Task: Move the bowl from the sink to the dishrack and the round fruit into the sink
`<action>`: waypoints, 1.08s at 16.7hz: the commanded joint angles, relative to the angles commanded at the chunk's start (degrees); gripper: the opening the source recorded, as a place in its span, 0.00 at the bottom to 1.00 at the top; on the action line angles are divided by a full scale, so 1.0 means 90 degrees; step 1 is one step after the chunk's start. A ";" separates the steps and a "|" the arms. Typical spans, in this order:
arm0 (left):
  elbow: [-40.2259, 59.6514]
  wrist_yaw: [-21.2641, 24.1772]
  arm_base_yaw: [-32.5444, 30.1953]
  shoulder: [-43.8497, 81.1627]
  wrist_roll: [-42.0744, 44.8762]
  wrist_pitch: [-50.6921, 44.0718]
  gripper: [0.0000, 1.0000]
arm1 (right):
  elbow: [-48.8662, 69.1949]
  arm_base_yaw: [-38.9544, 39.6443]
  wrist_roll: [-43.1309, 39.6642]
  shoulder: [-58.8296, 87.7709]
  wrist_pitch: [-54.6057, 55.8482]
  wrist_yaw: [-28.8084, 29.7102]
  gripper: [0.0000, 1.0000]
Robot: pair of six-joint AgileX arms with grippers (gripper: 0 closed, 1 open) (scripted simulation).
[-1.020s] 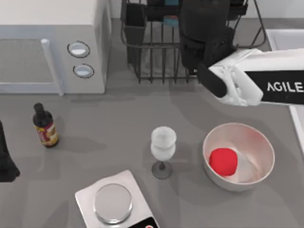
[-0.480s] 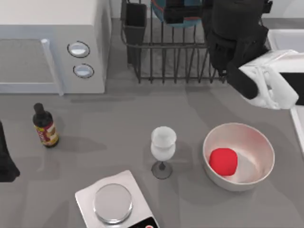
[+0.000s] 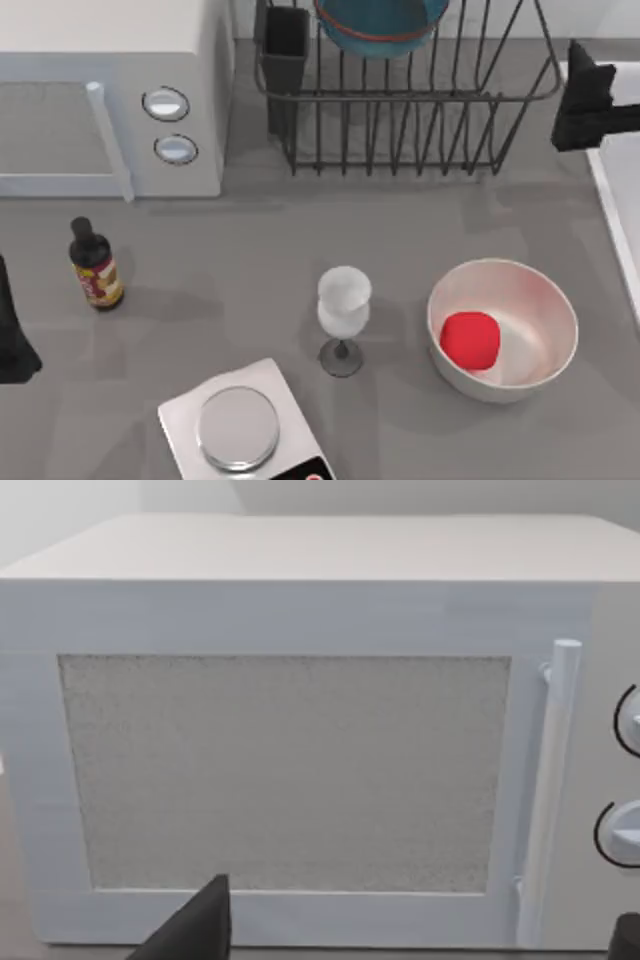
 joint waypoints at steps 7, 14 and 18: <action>0.0000 0.0000 0.0000 0.0000 0.0000 0.0000 1.00 | -0.2912 -0.1393 -0.0014 -0.4967 -0.1819 -0.1190 1.00; 0.0000 0.0000 0.0000 0.0000 0.0000 0.0000 1.00 | -0.3936 -0.2196 -0.0203 -0.7423 -0.2851 -0.1431 1.00; 0.0000 0.0000 0.0000 0.0000 0.0000 0.0000 1.00 | -0.3953 -0.2229 -0.0218 -0.7528 -0.2891 -0.1425 1.00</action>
